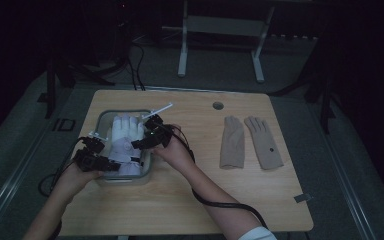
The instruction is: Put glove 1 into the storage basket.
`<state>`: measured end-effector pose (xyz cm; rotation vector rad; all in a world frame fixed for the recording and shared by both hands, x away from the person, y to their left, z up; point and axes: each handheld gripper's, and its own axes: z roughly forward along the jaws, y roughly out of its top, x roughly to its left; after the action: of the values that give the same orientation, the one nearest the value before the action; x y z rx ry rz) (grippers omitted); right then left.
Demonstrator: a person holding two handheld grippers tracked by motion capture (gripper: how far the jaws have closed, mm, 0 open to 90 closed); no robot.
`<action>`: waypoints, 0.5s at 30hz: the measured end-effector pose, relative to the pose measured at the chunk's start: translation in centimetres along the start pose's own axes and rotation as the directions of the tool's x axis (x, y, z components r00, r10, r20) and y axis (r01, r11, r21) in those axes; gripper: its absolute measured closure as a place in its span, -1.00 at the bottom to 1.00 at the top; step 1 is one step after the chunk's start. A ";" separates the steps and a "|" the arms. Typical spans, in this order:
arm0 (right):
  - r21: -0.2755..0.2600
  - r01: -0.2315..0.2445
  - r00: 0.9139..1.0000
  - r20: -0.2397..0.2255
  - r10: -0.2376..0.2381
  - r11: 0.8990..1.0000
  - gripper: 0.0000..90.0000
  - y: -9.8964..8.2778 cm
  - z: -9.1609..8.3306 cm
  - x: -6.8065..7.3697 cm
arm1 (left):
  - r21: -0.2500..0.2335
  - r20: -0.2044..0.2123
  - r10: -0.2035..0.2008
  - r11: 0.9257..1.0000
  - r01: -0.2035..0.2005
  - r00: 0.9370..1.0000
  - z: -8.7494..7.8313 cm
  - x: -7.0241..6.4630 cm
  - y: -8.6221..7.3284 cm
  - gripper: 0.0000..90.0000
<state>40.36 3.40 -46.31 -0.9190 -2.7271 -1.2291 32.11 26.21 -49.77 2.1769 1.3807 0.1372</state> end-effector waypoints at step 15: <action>-0.043 0.051 0.999 0.017 -0.051 0.998 -0.59 -1.7 -2.9 -2.0 | -0.223 0.067 0.057 0.974 -0.041 0.996 -2.2 -4.3 1.1 -0.12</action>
<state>40.53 -0.50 -45.95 -0.8720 -2.7634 -1.2995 30.22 23.00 -46.52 2.0108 1.2103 0.2177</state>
